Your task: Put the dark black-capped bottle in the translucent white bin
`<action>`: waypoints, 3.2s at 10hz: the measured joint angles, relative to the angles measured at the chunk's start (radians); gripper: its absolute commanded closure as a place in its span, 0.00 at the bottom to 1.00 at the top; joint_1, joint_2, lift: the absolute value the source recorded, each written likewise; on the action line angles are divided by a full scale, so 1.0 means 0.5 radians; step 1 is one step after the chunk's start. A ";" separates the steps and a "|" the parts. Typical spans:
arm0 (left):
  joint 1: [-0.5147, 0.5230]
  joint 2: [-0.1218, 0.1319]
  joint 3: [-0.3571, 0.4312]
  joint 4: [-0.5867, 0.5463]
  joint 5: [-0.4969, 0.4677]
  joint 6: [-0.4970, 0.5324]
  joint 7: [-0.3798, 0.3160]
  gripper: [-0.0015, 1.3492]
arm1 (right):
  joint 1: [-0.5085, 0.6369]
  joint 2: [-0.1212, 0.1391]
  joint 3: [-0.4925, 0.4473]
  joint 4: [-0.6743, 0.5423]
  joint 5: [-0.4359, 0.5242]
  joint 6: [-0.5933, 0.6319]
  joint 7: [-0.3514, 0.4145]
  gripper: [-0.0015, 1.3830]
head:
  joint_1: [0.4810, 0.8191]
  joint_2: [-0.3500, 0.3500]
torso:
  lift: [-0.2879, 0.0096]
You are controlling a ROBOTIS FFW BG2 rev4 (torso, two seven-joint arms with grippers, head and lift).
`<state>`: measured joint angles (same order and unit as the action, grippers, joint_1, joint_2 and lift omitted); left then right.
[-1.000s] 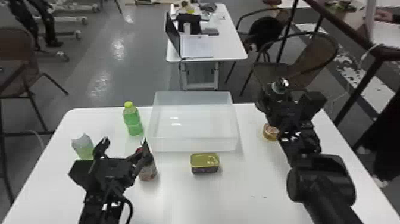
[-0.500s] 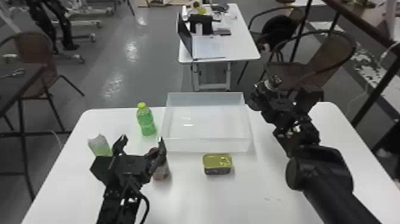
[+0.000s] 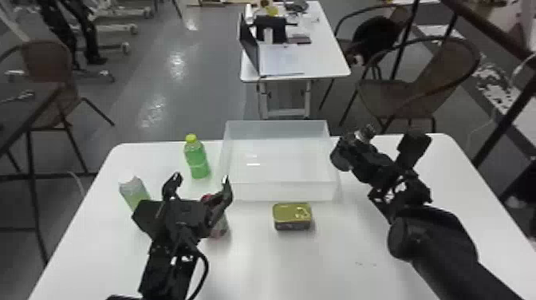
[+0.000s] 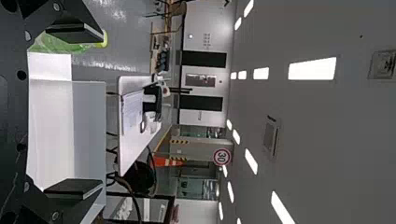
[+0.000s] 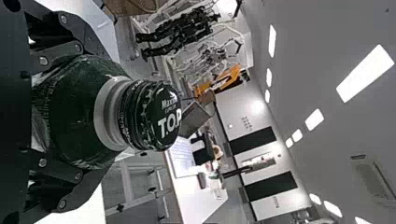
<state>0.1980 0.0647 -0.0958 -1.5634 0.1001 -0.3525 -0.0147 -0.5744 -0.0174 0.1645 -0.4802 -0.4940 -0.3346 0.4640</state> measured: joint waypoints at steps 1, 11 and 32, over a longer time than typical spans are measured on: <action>-0.015 -0.017 0.001 0.015 -0.002 -0.002 -0.022 0.15 | -0.019 -0.012 0.000 0.055 -0.034 0.020 0.032 0.42 | 0.63 0.56 | 0.91; -0.119 -0.129 0.040 0.123 -0.063 0.000 -0.186 0.15 | -0.190 0.010 0.604 0.144 -0.325 0.111 0.036 0.00 | 0.63 0.63 | 0.91; 0.155 -0.114 0.144 -0.058 -0.071 -0.086 0.005 0.15 | 1.812 -0.130 -0.274 -2.636 0.649 0.795 -0.440 0.09 | 0.63 0.57 | 0.91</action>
<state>0.2756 0.0076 -0.0240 -1.5923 0.0646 -0.3958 -0.0122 0.3313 -0.0823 0.0276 -1.7982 -0.1694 0.0629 0.2439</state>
